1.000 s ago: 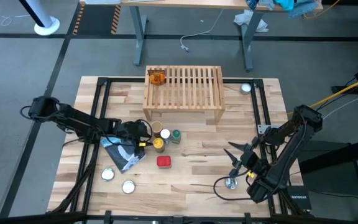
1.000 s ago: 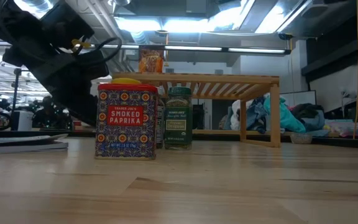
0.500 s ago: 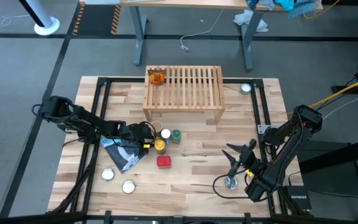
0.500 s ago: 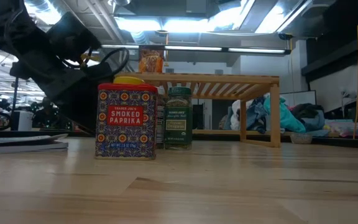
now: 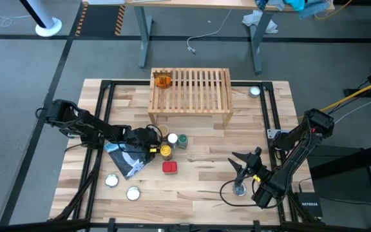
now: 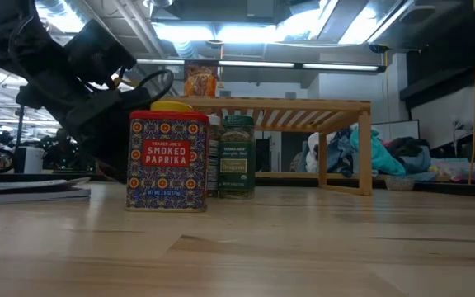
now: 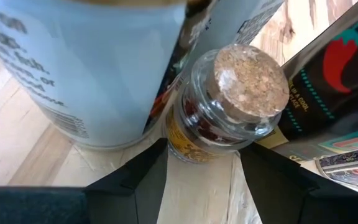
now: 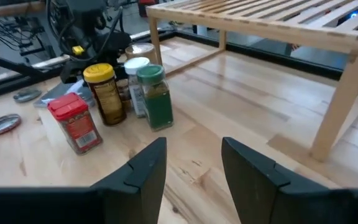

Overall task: Shelf spices
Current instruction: Put the transparent seasoning bottle on the shelf

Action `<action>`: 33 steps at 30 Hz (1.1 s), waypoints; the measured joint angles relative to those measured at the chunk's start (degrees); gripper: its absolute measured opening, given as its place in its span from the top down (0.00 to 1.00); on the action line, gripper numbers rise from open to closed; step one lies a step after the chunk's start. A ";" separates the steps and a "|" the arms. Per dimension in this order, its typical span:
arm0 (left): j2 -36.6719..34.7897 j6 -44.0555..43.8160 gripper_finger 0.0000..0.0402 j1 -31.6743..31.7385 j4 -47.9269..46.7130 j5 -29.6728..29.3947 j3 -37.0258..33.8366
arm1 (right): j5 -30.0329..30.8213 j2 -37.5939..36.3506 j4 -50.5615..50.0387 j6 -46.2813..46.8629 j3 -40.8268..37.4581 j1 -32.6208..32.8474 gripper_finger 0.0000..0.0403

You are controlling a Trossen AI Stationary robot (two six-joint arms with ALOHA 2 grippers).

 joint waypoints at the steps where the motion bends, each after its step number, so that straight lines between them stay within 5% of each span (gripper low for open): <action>1: -0.04 0.00 0.51 0.00 -0.06 0.04 0.02 | 0.50 0.00 0.19 0.00 0.00 0.00 0.60; 14: -0.48 2.45 0.51 -0.02 -2.75 -0.96 0.08 | -0.49 0.00 2.68 -0.02 0.00 0.00 0.60; 27: -0.33 12.36 0.52 0.04 0.14 -13.63 -0.18 | -0.53 0.00 2.32 -0.20 0.00 0.00 0.60; 33: -0.33 12.74 0.57 -0.32 0.29 -13.82 -0.18 | -0.53 0.00 2.25 0.09 0.00 0.00 0.60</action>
